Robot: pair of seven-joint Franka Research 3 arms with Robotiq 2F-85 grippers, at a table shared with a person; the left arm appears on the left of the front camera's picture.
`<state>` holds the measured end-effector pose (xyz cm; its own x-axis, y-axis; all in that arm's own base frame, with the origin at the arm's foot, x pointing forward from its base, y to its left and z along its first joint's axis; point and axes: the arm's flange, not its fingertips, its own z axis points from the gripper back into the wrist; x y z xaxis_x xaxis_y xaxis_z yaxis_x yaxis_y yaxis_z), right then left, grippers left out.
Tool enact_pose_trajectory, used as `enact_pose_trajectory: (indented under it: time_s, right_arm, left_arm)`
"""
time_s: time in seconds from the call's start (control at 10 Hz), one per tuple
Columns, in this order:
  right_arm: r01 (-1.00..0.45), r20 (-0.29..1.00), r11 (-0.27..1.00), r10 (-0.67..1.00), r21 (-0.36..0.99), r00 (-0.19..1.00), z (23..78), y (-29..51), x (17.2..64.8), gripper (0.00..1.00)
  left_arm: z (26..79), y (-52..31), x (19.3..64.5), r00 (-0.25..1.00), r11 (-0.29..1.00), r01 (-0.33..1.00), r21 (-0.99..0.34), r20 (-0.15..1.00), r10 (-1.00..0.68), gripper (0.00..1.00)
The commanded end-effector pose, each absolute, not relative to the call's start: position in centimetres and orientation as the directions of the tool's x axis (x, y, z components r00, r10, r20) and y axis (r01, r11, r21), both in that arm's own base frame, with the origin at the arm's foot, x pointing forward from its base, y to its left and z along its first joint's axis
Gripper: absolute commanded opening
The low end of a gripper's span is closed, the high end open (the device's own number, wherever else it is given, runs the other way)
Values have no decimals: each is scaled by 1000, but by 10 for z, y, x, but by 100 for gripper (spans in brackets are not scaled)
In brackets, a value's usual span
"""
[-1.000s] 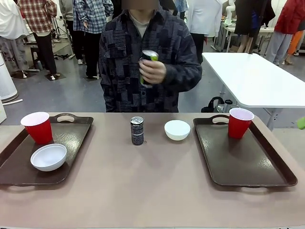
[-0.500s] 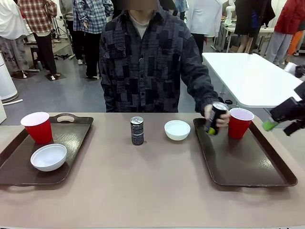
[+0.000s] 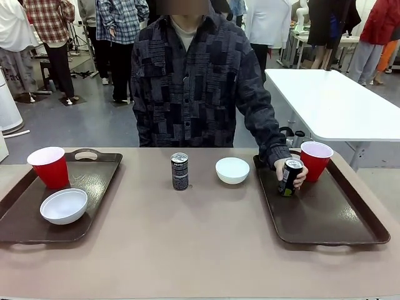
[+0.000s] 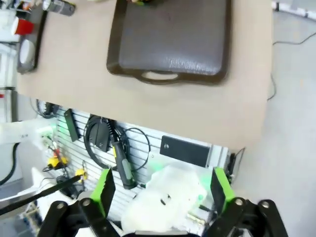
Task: Prepare tableware on both trays.
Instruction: Pick up a Picnic Bowl from the table and place it on a Handle tray.
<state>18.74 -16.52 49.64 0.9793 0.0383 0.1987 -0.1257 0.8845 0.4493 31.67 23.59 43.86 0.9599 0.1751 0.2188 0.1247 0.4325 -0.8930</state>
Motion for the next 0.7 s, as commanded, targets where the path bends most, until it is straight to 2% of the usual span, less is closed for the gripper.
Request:
enact_pose_trajectory:
  time_s: [0.0,0.6]
  right_arm:
    - [-150,186,884,73,443,980,469,-137,194,100]
    - [-198,194,887,126,416,973,472,-79,220,100]
  left_arm:
    - [442,236,315,958,432,130,-893,225,178,100]
    - [442,236,315,958,432,130,-893,225,178,100]
